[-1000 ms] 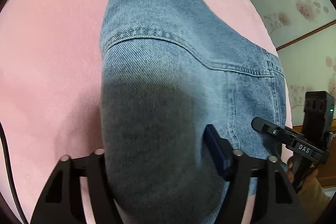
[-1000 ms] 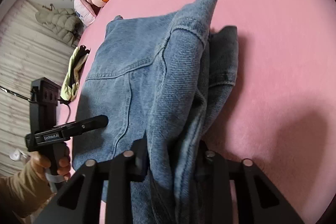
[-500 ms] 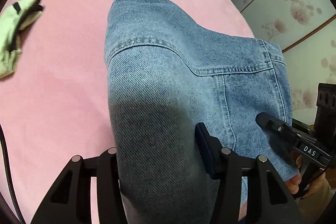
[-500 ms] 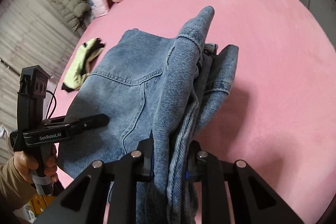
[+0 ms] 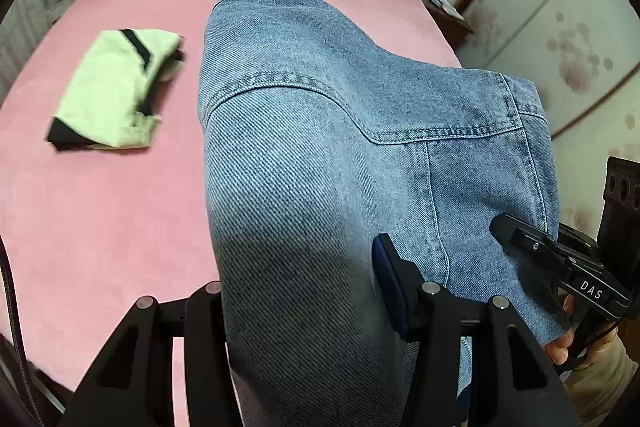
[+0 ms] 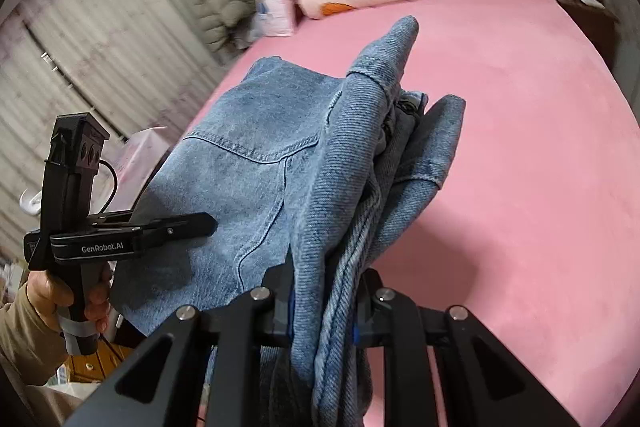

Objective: Fold large clothes

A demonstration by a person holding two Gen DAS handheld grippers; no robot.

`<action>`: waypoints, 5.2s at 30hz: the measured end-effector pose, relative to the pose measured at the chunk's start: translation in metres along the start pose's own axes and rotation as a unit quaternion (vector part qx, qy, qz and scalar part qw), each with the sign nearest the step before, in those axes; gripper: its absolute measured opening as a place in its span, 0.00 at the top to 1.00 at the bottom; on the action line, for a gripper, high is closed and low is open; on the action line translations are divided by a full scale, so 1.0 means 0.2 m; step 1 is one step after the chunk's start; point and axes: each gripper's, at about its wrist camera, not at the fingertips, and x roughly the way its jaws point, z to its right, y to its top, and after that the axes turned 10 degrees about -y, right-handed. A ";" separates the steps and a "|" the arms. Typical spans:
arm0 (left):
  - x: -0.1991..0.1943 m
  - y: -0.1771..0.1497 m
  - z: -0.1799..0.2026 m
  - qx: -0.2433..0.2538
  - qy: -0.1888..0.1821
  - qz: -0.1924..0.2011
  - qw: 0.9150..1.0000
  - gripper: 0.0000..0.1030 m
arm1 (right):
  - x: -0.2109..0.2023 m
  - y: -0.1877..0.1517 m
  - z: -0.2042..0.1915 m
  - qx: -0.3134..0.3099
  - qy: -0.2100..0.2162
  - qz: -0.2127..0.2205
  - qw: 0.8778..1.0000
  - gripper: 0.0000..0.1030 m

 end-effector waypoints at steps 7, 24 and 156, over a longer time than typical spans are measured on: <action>-0.28 0.01 -0.32 0.000 -0.007 0.009 1.000 0.51 | 0.09 0.11 -0.37 -0.026 0.001 0.010 1.000 0.83; -0.46 0.41 -1.54 0.043 -0.027 -0.050 0.997 0.51 | 0.82 0.34 -1.21 0.040 -0.034 -0.009 0.999 0.83; -0.81 -0.30 -0.35 0.014 0.045 0.093 0.995 0.12 | -0.13 -0.04 -0.98 0.045 -0.122 0.039 0.991 0.98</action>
